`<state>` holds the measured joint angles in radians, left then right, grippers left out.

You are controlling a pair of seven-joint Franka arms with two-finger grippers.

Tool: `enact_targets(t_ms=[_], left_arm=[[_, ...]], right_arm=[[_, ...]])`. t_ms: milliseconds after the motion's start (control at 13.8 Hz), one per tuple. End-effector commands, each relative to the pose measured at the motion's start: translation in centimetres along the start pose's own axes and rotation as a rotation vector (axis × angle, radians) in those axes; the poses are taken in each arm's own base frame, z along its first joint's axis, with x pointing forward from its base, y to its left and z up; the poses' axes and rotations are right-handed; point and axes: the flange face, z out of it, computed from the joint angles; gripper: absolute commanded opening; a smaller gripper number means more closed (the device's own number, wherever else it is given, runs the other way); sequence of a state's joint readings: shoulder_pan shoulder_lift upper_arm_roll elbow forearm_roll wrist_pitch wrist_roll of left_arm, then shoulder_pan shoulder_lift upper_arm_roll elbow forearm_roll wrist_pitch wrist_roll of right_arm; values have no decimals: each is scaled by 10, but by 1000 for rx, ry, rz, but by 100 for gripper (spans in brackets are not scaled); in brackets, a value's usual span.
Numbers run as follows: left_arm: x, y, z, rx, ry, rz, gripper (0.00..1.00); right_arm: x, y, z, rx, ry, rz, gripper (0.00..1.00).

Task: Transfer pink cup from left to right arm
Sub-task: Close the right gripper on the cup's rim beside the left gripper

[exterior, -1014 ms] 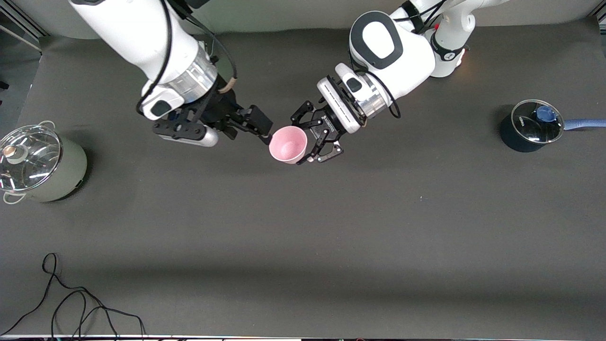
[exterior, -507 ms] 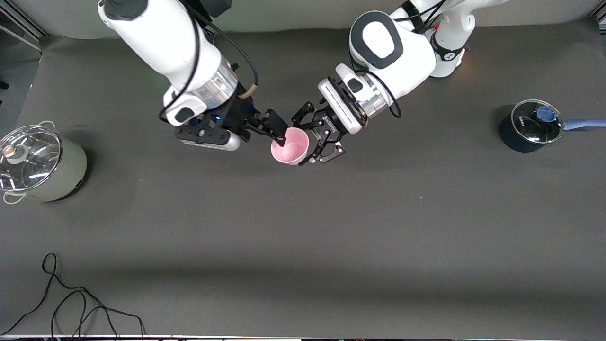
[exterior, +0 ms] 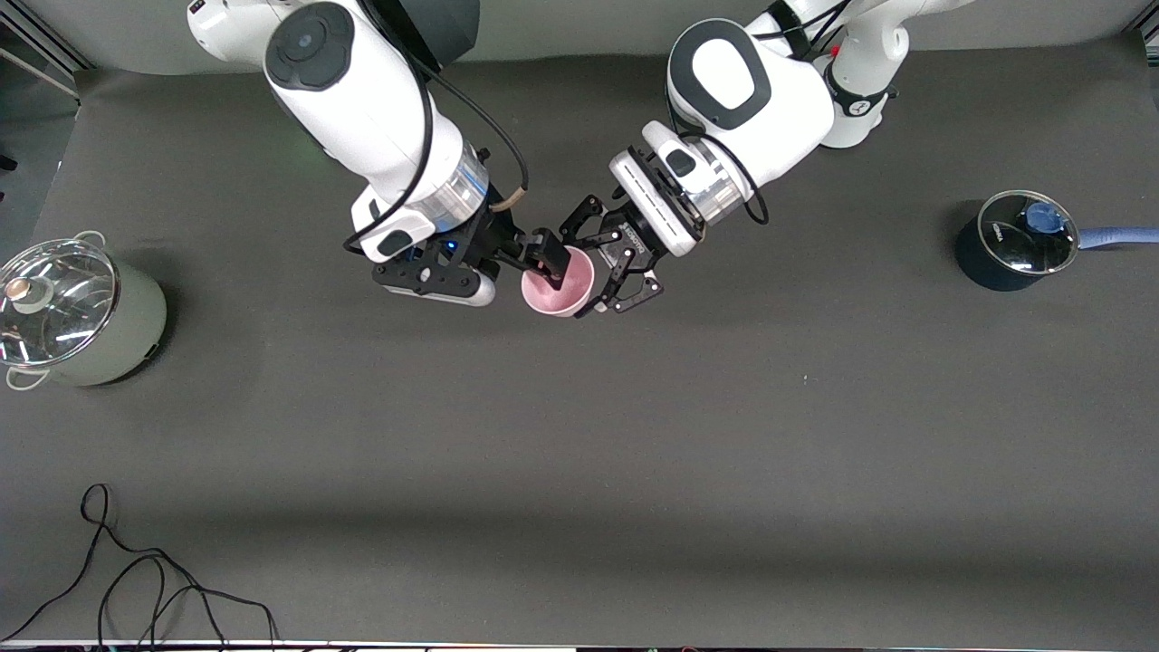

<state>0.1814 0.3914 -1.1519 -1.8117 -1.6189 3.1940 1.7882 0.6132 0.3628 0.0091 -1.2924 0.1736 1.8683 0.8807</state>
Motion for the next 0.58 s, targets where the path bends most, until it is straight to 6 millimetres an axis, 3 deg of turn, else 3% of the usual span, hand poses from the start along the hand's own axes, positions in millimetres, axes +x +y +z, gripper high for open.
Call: enact_targets(t_ms=[0,507], left_arm=[[9,5,-9,27,11,-7,34],[9,5,-9,28,11,-7,37]], right_arm=[[-1,-6,3,-24,24,-61,0],[4,-3,-1,-24,32,-72,0]])
